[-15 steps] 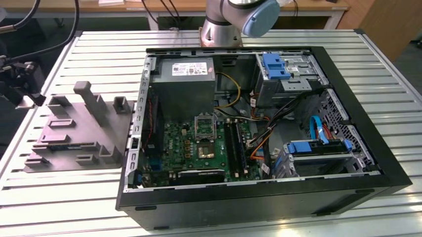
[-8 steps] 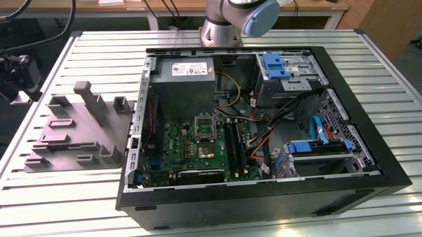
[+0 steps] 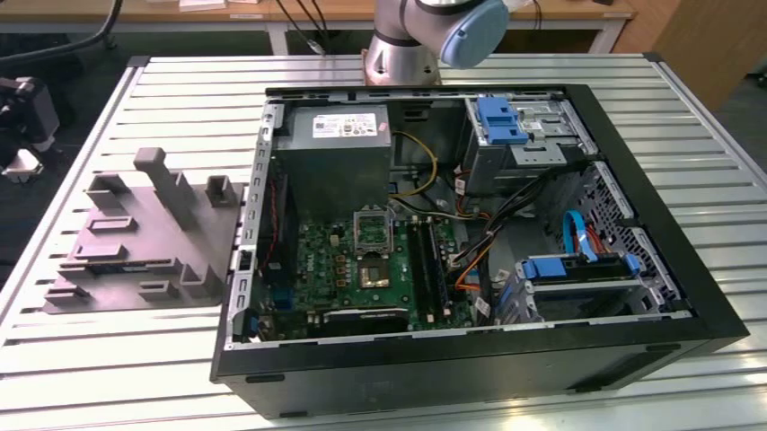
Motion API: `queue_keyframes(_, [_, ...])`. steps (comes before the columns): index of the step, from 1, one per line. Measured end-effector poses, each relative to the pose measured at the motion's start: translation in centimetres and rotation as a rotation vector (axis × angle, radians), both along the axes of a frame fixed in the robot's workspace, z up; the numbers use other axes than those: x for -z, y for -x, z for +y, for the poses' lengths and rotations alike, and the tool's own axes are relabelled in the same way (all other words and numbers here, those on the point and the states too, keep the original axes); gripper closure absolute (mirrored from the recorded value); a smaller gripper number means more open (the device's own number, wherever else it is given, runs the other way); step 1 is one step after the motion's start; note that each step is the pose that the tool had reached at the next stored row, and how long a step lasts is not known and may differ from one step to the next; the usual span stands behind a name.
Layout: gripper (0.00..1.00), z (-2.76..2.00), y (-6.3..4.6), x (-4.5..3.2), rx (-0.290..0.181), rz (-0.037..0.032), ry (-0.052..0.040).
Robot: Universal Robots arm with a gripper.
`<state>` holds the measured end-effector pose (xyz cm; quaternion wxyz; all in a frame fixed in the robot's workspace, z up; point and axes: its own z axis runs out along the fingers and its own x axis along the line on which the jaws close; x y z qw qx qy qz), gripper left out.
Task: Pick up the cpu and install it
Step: 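Pick up the cpu and move it towards the insertion slot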
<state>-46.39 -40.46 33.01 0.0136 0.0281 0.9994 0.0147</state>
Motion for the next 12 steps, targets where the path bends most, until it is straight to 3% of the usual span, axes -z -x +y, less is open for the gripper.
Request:
queue_keyframes(4, [0.53,0.10,0.0,-1.38,0.000,-0.0001,-0.0001])
queue_keyframes(12, [0.53,0.11,0.0,-4.84,0.000,0.0001,0.0000])
